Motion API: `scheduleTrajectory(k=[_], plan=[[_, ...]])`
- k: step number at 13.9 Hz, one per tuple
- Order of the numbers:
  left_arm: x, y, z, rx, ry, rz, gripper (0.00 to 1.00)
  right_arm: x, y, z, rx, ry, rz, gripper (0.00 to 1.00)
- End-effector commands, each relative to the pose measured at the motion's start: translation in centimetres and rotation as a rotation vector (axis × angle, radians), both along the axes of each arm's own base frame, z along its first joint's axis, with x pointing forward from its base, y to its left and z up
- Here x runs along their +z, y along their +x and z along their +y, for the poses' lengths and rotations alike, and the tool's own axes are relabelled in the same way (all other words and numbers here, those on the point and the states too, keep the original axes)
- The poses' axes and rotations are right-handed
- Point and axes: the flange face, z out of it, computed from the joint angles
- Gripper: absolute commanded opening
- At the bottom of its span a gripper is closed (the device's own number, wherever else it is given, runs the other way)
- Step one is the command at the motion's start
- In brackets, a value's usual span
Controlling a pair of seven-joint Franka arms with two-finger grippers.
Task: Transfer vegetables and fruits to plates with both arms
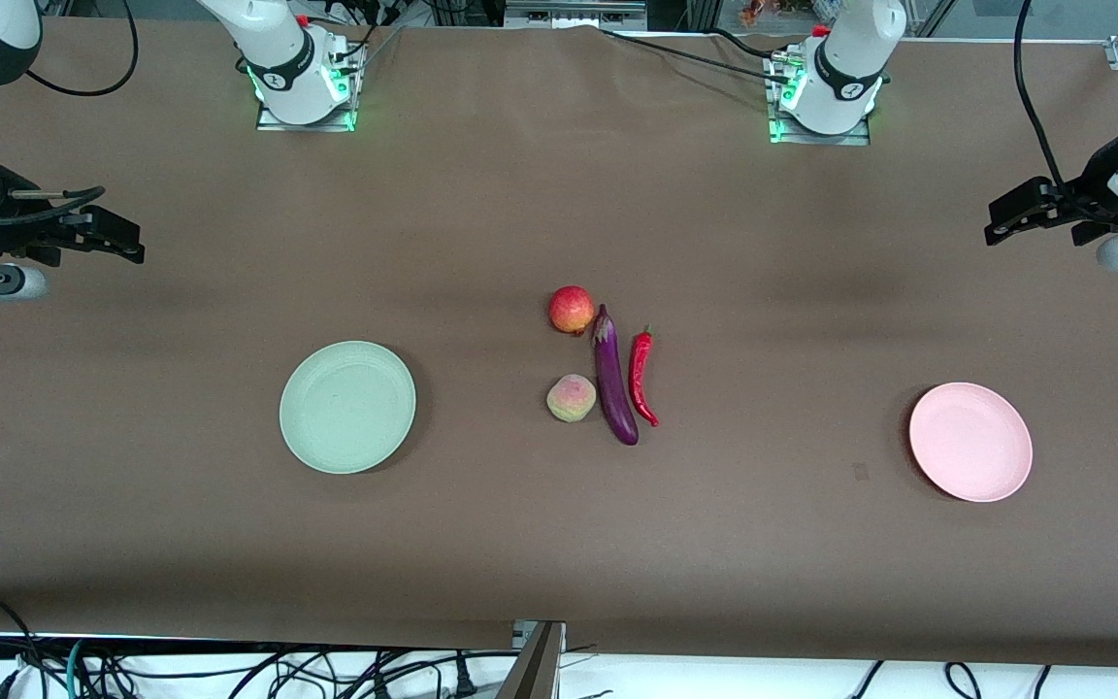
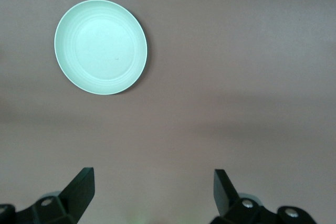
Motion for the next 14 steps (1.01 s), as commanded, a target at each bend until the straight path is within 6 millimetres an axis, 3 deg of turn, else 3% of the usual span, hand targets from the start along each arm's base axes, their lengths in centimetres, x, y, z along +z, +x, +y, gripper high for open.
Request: scheduleTrajectory(k=[1,14], plan=[[0.5,0.35,0.22,-0.002,0.005,-0.012,1.0,0.54,0.46,-0.05,0.004,0.011,-0.022,1.0],[0.47,0.3,0.05,-0.004,0.005,-0.008,1.0,0.71,1.03,-0.35,0.0,0.008,-0.062,1.0]])
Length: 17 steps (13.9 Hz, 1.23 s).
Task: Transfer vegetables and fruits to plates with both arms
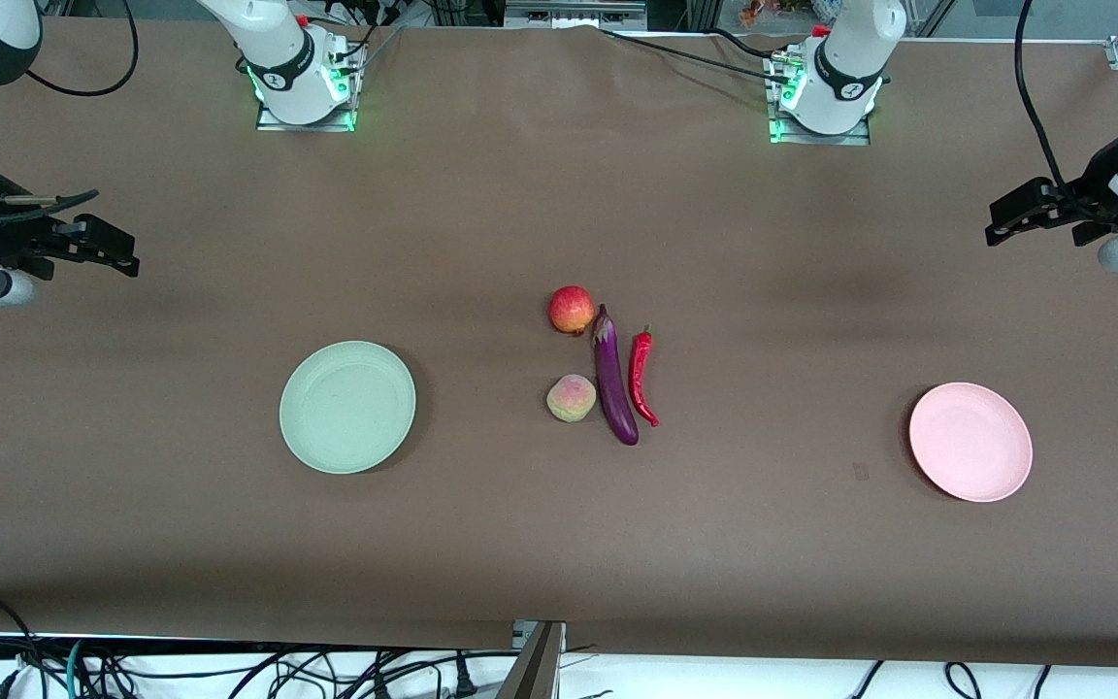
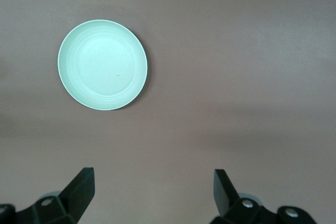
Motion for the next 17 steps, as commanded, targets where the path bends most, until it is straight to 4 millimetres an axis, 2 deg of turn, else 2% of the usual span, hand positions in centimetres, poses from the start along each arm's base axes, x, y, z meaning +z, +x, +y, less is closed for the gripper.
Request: scheduleTrajectory(k=[1,17], plan=[[0.54,0.29,0.1,-0.003,0.007,-0.009,1.0,0.02,0.49,-0.34,-0.001,0.006,-0.002,1.0],[0.52,0.25,-0.33,-0.013,0.021,-0.006,1.0,-0.19,1.0,-0.47,0.006,0.01,-0.023,1.0]])
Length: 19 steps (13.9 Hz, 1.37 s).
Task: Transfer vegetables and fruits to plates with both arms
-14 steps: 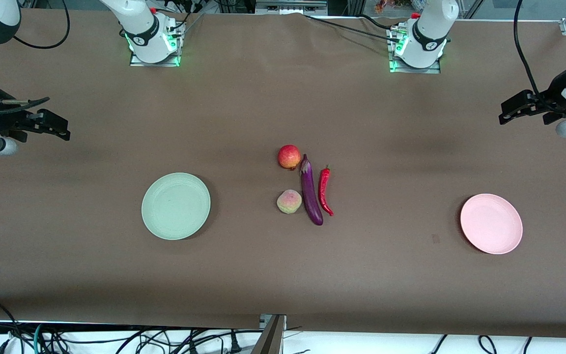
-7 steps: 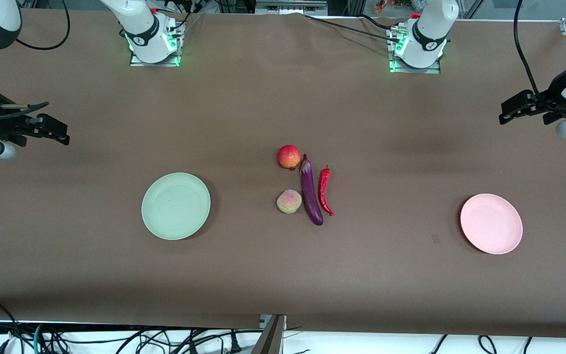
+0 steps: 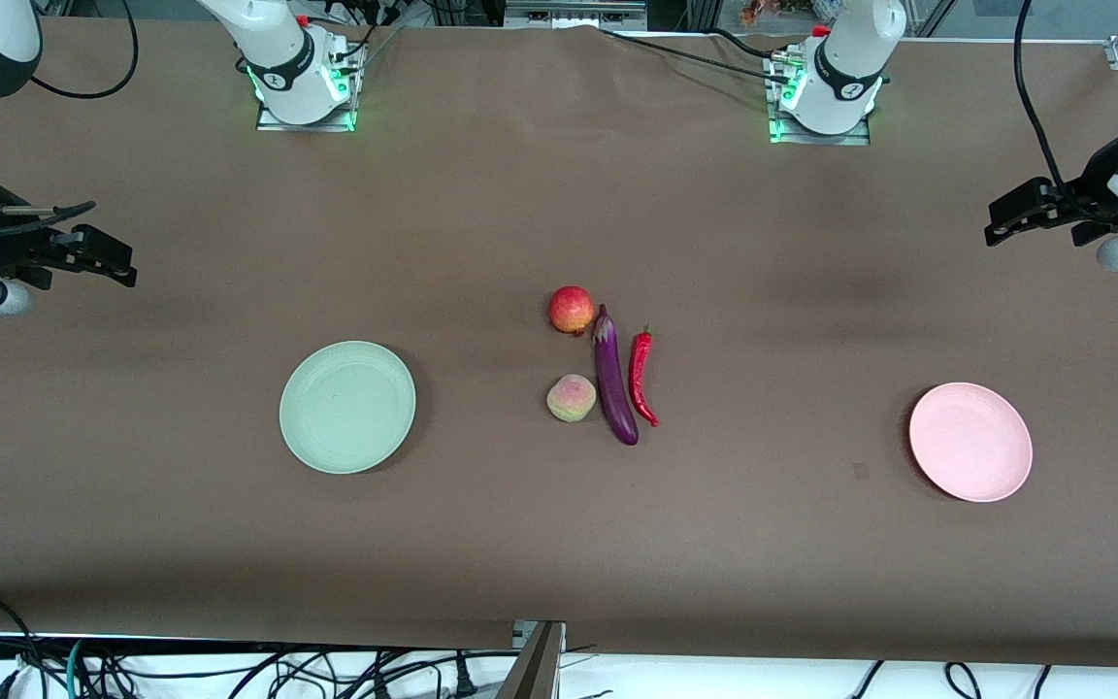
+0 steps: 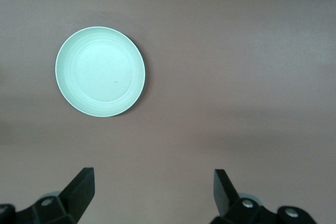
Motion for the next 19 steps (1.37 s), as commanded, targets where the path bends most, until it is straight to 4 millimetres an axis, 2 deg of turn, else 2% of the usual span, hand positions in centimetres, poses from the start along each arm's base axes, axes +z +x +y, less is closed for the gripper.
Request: scheduleTrajectory(k=[1,4,8,9,11,13,14,15,17,18,19], plan=[[0.5,0.3,-0.2,-0.01,0.019,-0.008,1.0,0.0,0.5,0.0,0.016,0.011,-0.005,1.0],[0.4,0.2,-0.1,-0.009,0.02,-0.005,1.0,-2.5,1.3,2.5,0.043,0.007,0.036,1.0],[0.4,0.2,0.1,-0.006,0.021,-0.003,1.0,-3.8,1.6,4.3,0.078,0.014,0.059,1.0],[0.4,0.3,0.1,-0.009,0.033,-0.005,1.0,-4.8,1.9,4.1,0.08,0.013,0.079,1.0],[0.5,0.2,-0.2,-0.016,0.048,-0.006,1.0,-6.5,2.3,4.8,0.083,0.01,0.101,1.0],[0.5,0.2,-0.4,-0.021,0.048,-0.006,1.0,-9.5,3.6,6.9,0.091,0.016,0.103,1.0],[0.5,0.2,-0.4,-0.019,0.048,-0.006,1.0,-11.1,4.3,8.3,0.061,0.019,0.099,1.0],[0.5,0.2,-0.5,-0.021,0.047,-0.006,1.0,-12.3,4.6,10.8,0.024,0.035,0.087,1.0],[0.5,0.2,-1.1,-0.031,0.035,-0.006,1.0,-15.9,5.3,15.2,-0.075,0.044,0.076,1.0],[0.5,0.1,-2.4,-0.053,0.039,-0.008,1.0,-17.5,5.4,17.0,-0.1,0.049,0.07,1.0],[0.5,0.1,-3.4,-0.066,0.044,-0.009,1.0,-18.6,5.0,20.0,-0.105,0.071,0.067,1.0]])
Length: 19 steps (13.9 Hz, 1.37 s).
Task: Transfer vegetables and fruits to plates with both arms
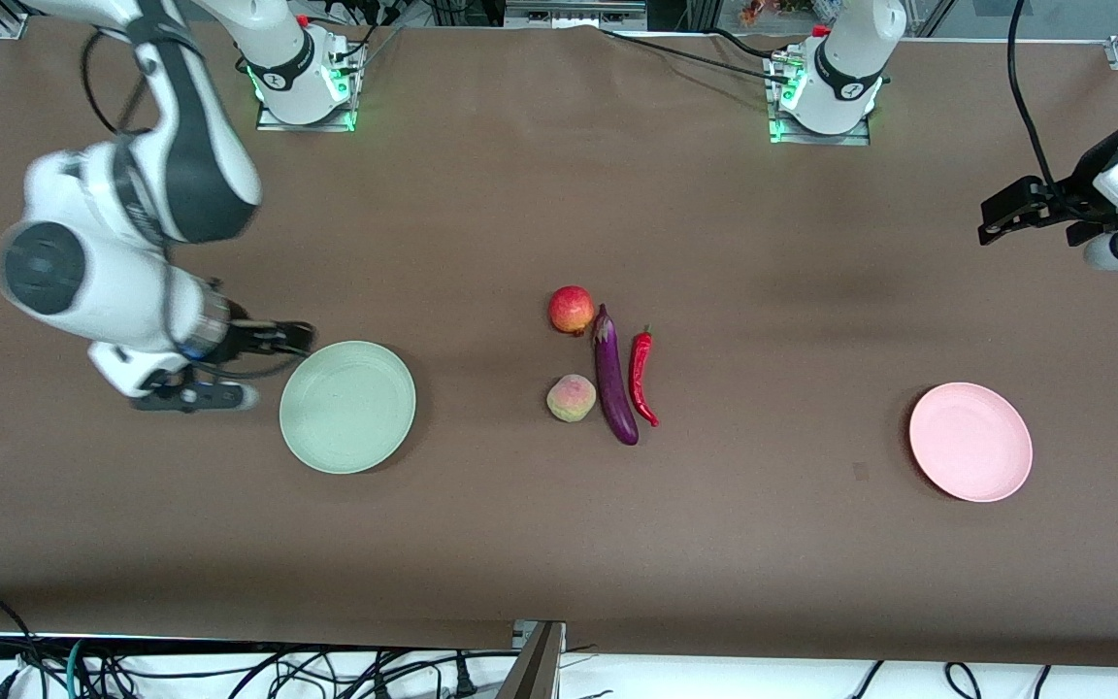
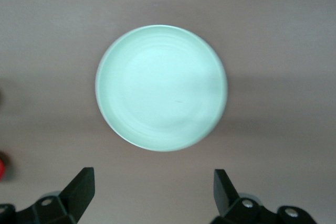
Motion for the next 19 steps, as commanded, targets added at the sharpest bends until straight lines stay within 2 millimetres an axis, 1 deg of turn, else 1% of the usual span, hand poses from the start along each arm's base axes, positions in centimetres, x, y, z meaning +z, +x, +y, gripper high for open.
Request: scheduleTrajectory(k=[1,3,4,5,7,8,9,10,12,13,14,15,17,18,19], plan=[[0.5,0.1,-2.0,-0.035,0.031,-0.008,1.0,-2.5,-0.3,6.5,-0.08,0.063,-0.016,1.0],[0.5,0.2,-2.0,-0.037,0.031,-0.013,1.0,-4.6,-2.0,13.4,-0.204,0.109,-0.022,1.0],[0.5,0.3,-2.0,-0.04,0.03,-0.017,1.0,-5.8,-3.2,16.9,-0.213,0.11,-0.039,1.0],[0.1,0.6,-2.0,-0.049,0.025,-0.017,1.0,-7.0,-4.4,20.2,-0.204,0.127,-0.064,1.0],[-0.6,1.1,-2.1,-0.054,0.012,-0.01,1.0,-10.2,-6.6,24.7,-0.234,0.132,-0.073,1.0],[-1.5,1.6,-2.1,-0.054,0.015,0.005,1.0,-11.4,-7.7,26.7,-0.253,0.14,-0.08,1.0],[-1.7,1.7,-2.1,-0.056,0.02,0.008,1.0,-12.4,-8.7,28.3,-0.25,0.149,-0.09,1.0],[-2.1,1.8,-2.3,-0.06,0.024,0.014,1.0,-13.3,-9.6,29.7,-0.247,0.157,-0.095,1.0],[-4.2,2.7,-2.1,-0.059,0.021,0.053,1.0,-15.0,-11.3,32.0,-0.248,0.161,-0.115,1.0],[-5.8,3.1,-2.0,-0.063,0.015,0.084,1.0,-15.8,-12.1,32.7,-0.219,0.142,-0.127,1.0],[-8.0,4.0,-1.8,-0.056,0.003,0.129,1.0,-16.2,-12.3,32.8,-0.197,0.124,-0.139,1.0],[-8.0,4.5,-1.3,-0.049,-0.005,0.127,1.0,-16.8,-12.4,32.9,-0.192,0.118,-0.136,1.0],[-8.4,4.6,-2.6,-0.064,-0.021,0.134,1.0,-17.1,-12.9,33.3,-0.183,0.115,-0.134,1.0],[-9.1,4.7,-4.0,-0.076,-0.032,0.146,1.0,-17.6,-13.1,33.4,-0.177,0.109,-0.131,1.0],[-10.3,4.9,-5.7,-0.092,-0.046,0.164,1.0,-18.1,-13.4,33.7,-0.171,0.105,-0.126,1.0]])
